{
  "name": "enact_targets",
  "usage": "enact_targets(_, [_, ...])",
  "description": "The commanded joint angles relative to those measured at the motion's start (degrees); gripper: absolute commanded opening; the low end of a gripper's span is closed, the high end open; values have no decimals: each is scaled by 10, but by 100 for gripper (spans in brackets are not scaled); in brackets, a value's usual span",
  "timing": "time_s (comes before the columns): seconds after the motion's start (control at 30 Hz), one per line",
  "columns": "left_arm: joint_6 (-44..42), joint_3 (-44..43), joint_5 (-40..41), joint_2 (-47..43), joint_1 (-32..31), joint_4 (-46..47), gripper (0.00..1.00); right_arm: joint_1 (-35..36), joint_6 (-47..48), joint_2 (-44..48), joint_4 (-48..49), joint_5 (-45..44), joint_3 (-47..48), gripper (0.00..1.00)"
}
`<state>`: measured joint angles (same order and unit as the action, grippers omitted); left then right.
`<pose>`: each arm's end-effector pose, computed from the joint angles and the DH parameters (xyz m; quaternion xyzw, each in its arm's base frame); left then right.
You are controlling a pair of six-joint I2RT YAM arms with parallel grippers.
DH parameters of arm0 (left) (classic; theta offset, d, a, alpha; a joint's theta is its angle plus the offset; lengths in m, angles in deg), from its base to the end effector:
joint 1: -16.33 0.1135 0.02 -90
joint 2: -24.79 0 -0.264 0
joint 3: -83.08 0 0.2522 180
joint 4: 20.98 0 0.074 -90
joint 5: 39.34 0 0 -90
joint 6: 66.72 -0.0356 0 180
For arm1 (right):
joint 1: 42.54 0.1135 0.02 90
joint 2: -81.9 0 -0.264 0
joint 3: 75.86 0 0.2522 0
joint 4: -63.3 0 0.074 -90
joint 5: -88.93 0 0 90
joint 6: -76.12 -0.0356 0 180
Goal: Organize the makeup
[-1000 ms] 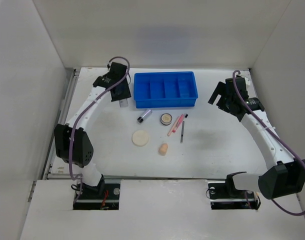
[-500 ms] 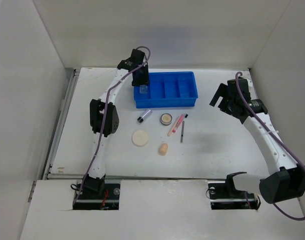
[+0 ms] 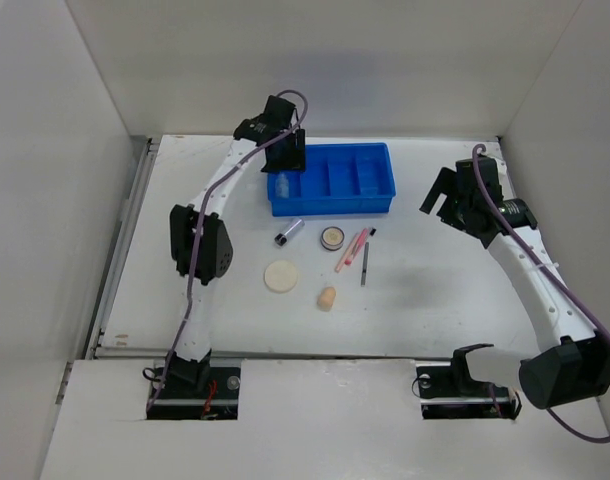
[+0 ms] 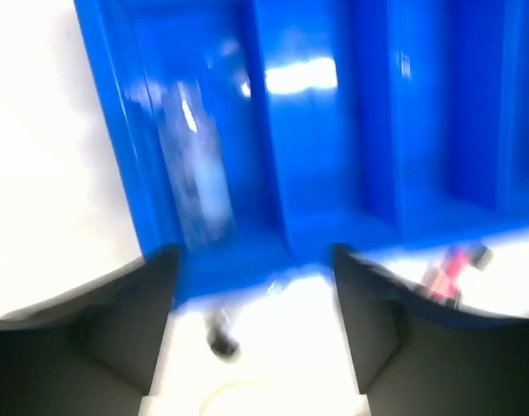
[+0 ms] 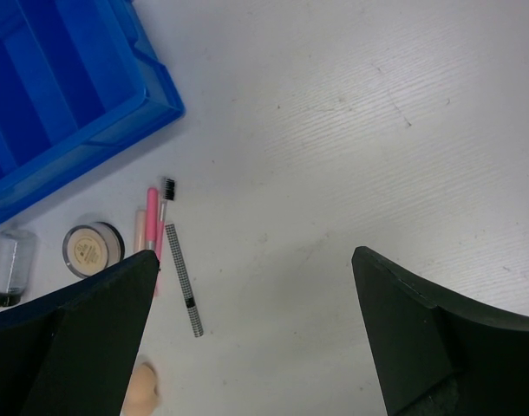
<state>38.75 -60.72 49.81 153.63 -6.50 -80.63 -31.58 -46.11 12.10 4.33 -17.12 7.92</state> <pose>0.4672 -0.1973 0.3072 0.0621 0.9207 -0.1328 0.3616 0.2474 0.0379 0.3457 0.2213 0.8892 0.0196 0.3999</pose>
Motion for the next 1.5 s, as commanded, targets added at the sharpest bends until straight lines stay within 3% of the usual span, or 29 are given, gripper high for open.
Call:
enact_targets(0.0, [-39,85,31,-144,-42,13,48,1,-1,10,0,-6,18,100])
enact_targets(0.03, [-52,121,20,-186,-59,23,19,1,-1,10,0,0,12,100])
enact_targets(0.1, [-95,215,-5,-212,-75,38,12,1,-1,15,6,0,4,100])
enact_targets(0.17, [-117,265,0,-227,-98,38,12,1,-1,15,11,7,-12,100])
enact_targets(0.27, [-122,339,56,-228,-116,38,32,1,-6,20,11,12,-17,100])
enact_targets(0.37, [-110,370,91,-220,-122,46,75,1,-6,20,11,12,-23,100])
enact_targets(0.47, [-103,402,103,-214,-122,81,85,1,-6,26,11,12,-28,100])
enact_targets(0.6, [-90,397,136,-183,-122,88,85,1,-6,26,11,12,-28,100])
enact_targets(0.93, [-113,370,132,-93,-111,111,69,1,-6,26,11,7,-28,100])
enact_targets(1.1, [-108,402,103,-108,-111,146,44,1,-6,31,6,1,-28,100])
enact_targets(1.17, [-108,402,95,-122,-111,134,25,1,-6,31,6,1,-28,100])
enact_targets(1.3, [-108,402,59,-166,-111,109,3,1,-6,31,6,1,-28,100])
enact_targets(1.47, [-124,380,-7,-252,-111,66,0,1,-6,26,11,7,-28,100])
